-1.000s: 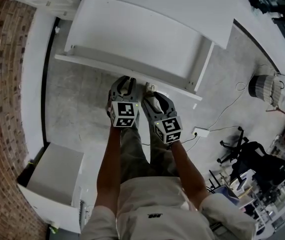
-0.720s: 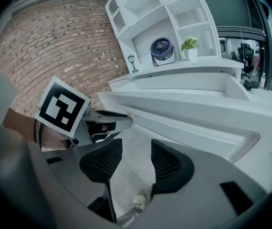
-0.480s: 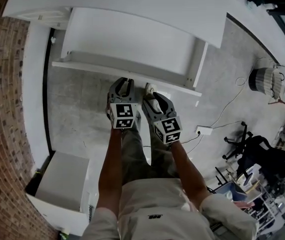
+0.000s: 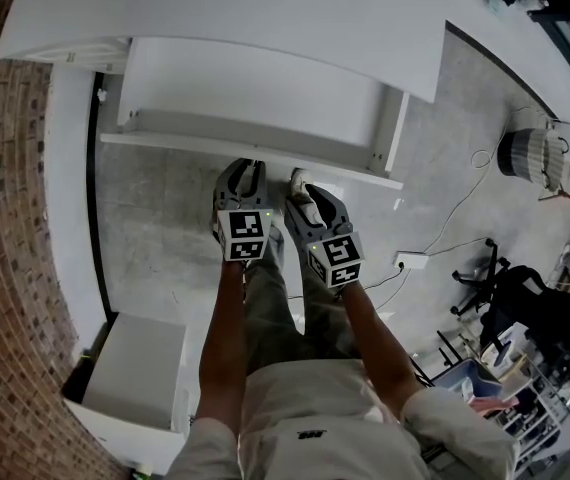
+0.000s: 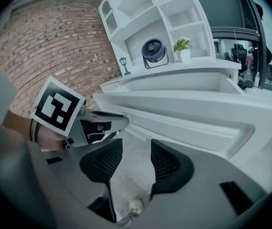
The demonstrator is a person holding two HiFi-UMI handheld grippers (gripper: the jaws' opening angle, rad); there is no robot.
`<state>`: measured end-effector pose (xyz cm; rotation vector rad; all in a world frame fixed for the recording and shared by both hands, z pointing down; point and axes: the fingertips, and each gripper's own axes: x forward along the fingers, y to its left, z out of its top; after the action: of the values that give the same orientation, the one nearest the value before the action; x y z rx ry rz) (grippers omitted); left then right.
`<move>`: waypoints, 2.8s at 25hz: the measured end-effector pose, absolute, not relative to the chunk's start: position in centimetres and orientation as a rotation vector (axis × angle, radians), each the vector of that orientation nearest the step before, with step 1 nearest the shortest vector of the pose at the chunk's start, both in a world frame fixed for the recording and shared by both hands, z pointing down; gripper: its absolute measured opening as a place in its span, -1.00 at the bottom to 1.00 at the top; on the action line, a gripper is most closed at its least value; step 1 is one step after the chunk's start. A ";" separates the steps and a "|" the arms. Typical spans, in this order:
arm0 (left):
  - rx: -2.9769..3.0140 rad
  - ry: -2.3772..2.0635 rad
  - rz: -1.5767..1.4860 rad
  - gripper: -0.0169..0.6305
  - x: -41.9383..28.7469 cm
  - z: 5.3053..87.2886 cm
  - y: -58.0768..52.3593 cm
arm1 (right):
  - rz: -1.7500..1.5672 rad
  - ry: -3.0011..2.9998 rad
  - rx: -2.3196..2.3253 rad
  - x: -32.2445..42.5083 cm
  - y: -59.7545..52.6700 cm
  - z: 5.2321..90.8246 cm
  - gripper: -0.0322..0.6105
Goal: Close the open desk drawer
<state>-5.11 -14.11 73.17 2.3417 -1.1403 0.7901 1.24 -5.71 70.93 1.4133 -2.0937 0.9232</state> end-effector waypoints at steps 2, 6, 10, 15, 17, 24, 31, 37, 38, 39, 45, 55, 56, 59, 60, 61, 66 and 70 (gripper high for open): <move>2.343 -1.138 0.788 -0.68 -4.9 73.2 -14.6 | 0.923 -2.093 1.415 1.4 -6.2 71.0 -0.31; 2.343 -1.135 0.784 -0.68 -4.5 73.2 -15.5 | 0.926 -2.091 1.417 1.7 -7.1 71.0 -0.31; 2.345 -1.133 0.783 -0.68 -4.1 73.2 -16.4 | 0.925 -2.089 1.424 2.2 -8.0 71.1 -0.32; 2.351 -1.128 0.780 -0.68 -3.6 73.1 -17.4 | 0.923 -2.087 1.430 2.6 -9.1 71.1 -0.32; 2.353 -1.125 0.779 -0.68 -3.5 73.1 -17.7 | 0.922 -2.088 1.432 2.7 -9.5 71.1 -0.32; 2.354 -1.127 0.768 -0.68 -2.9 73.1 -18.9 | 0.920 -2.088 1.438 3.2 -10.6 71.1 -0.32; 2.360 -1.125 0.766 -0.68 -2.4 73.1 -20.2 | 0.917 -2.087 1.448 3.8 -11.8 71.2 -0.32; 2.363 -1.124 0.756 -0.68 -1.7 73.1 -21.4 | 0.914 -2.089 1.453 4.5 -12.7 71.2 -0.32; 2.363 -1.124 0.754 -0.68 -1.6 73.1 -21.6 | 0.913 -2.091 1.454 4.5 -12.9 71.2 -0.32; 2.363 -1.125 0.752 -0.68 -1.6 73.1 -21.9 | 0.912 -2.092 1.455 4.6 -13.1 71.2 -0.32; 2.366 -1.134 0.752 -0.68 -1.0 73.0 -23.1 | 0.904 -2.090 1.473 5.6 -14.2 71.2 -0.32; 2.368 -1.144 0.745 -0.68 0.0 73.0 -25.2 | 0.900 -2.088 1.494 6.9 -16.0 71.2 -0.32; 2.368 -1.145 0.745 -0.68 0.1 73.0 -25.4 | 0.901 -2.087 1.495 7.0 -16.1 71.3 -0.32; 2.371 -1.147 0.744 -0.68 0.4 73.0 -26.1 | 0.901 -2.085 1.499 7.4 -16.5 71.4 -0.32; 2.372 -1.147 0.744 -0.68 0.5 73.0 -26.3 | 0.901 -2.085 1.500 7.5 -16.7 71.4 -0.32; 2.372 -1.147 0.743 -0.68 0.6 73.0 -26.5 | 0.900 -2.085 1.502 7.6 -16.9 71.4 -0.32; 2.370 -1.149 0.736 -0.68 1.1 73.0 -27.6 | 0.893 -2.085 1.511 8.1 -17.9 71.3 -0.32; 2.373 -1.146 0.734 -0.68 1.4 73.1 -28.4 | 0.886 -2.084 1.518 8.6 -18.7 71.4 -0.32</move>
<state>1.45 -28.44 73.07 2.3730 -1.1460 0.7343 8.59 -18.68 71.44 1.5185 -2.0837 0.8864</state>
